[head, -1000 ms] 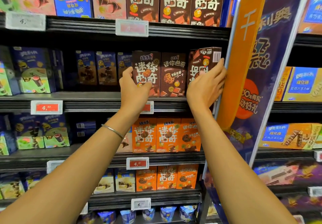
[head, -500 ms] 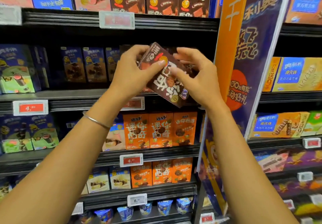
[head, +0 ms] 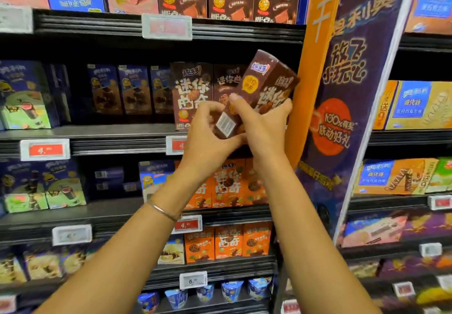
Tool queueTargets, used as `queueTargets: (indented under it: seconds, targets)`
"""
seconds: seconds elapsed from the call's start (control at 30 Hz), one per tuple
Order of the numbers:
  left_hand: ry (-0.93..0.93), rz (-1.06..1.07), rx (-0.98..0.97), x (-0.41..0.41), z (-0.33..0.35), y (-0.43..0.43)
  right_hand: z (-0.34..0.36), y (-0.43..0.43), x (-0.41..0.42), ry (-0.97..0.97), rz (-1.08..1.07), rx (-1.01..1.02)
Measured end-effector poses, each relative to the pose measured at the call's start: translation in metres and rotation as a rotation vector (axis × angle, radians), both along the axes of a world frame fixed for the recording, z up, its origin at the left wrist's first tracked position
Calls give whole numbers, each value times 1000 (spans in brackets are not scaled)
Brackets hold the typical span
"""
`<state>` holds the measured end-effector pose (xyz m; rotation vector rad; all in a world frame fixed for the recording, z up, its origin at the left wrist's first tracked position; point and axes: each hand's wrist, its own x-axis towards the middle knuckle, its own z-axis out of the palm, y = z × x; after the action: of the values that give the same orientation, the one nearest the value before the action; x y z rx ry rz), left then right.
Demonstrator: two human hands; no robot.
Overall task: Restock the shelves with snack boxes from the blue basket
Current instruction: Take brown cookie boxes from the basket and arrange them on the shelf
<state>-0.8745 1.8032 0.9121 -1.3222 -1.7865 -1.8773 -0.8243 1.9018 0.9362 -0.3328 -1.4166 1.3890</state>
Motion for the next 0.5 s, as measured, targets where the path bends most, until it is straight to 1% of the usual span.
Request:
queueTargets:
  seconds: [0.07,0.13,0.2,0.33,0.37,0.5]
  targets:
    - [44,9,-3,-5,1,-3,4,9,-4,28,-220,151]
    - [30,71,44,-10,2,-6,8,20,-8,35,-425,253]
    - [-14,144,84,-20,0,-8,10,32,-13,-3,-526,292]
    - [-60,237,107,-38,-5,-12,5,47,-30,-137,-685,408]
    - [-70,258,115,-42,-6,-12,4,48,-34,-156,-731,416]
    - [-119,329,112,-59,-4,-14,0,47,-52,-195,-818,303]
